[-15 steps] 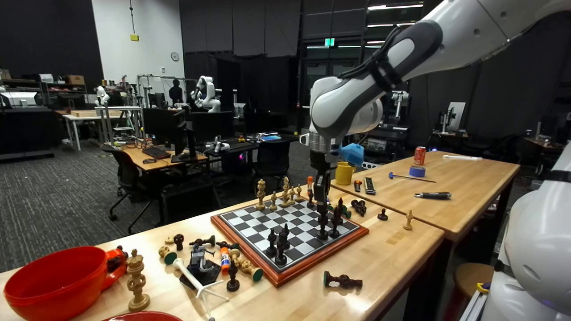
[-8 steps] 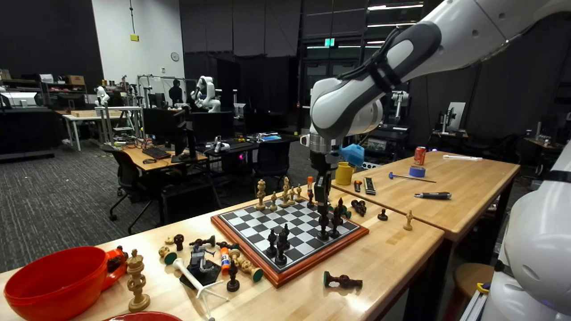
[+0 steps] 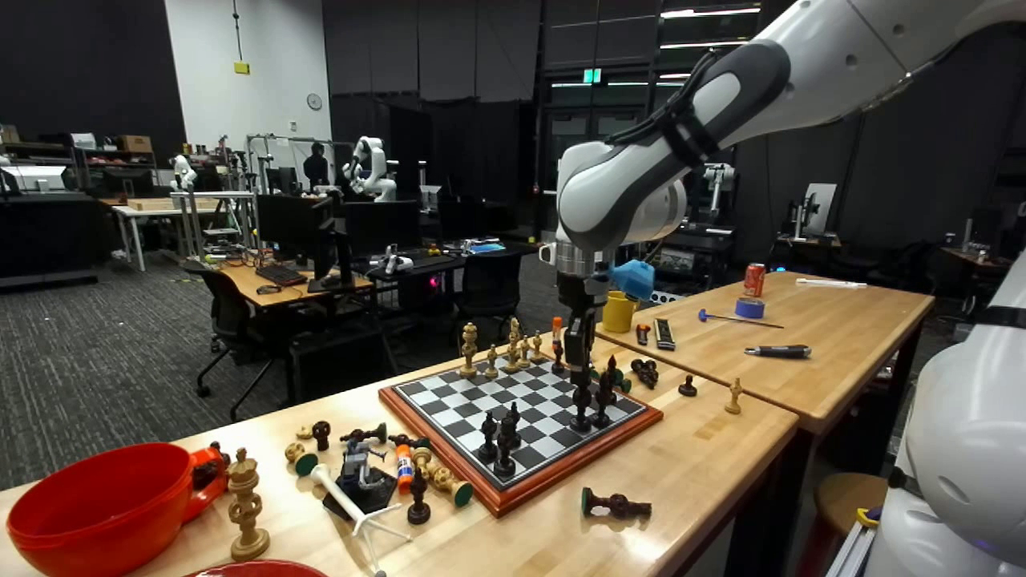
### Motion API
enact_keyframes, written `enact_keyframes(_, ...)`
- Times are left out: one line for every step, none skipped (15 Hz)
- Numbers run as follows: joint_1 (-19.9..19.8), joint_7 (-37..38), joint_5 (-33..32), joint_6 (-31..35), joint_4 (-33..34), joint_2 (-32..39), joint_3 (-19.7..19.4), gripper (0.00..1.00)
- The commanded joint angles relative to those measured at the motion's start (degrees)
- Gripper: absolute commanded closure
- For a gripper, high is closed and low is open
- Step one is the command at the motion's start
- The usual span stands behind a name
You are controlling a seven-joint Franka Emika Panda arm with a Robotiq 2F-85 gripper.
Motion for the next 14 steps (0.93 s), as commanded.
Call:
enact_keyframes(-0.09, 0.74, -0.64, -0.96, 0.45, -0.31, 0.29, 0.27)
enact_keyframes(-0.07, 0.77, -0.70, -1.00, 0.46, -0.38, 0.34, 0.20)
enact_keyframes(-0.05, 0.78, -0.69, -0.96, 0.45, -0.43, 0.36, 0.14)
enact_keyframes(-0.01, 0.80, -0.70, -0.95, 0.44, -0.55, 0.42, 0.08)
enact_keyframes(0.03, 0.77, -0.68, -0.88, 0.44, -0.68, 0.46, 0.02)
enact_keyframes(0.06, 0.79, -0.72, -0.80, 0.47, -0.81, 0.52, 0.01)
enact_keyframes(0.13, 0.70, -0.68, -0.73, 0.56, -0.90, 0.55, 0.00)
enact_keyframes(0.14, 0.84, -0.78, -0.57, 0.72, -1.00, 0.62, 0.00)
enact_keyframes(0.11, 0.98, -0.83, -0.39, 1.12, -1.06, 0.65, 0.00)
enact_keyframes(0.05, 1.01, -0.72, -0.34, 1.61, -1.08, 0.60, 0.00)
enact_keyframes(-0.01, 1.02, -0.43, -0.35, 2.26, -1.13, 0.45, 0.00)
enact_keyframes(-0.07, 1.14, -0.22, -0.48, 2.94, -1.10, 0.34, 0.00)
enact_keyframes(-0.15, 1.31, 0.12, -0.54, 3.81, -1.04, 0.17, 0.00)
enact_keyframes(-0.25, 1.52, 0.49, -0.58, 4.71, -0.97, -0.06, 0.00)
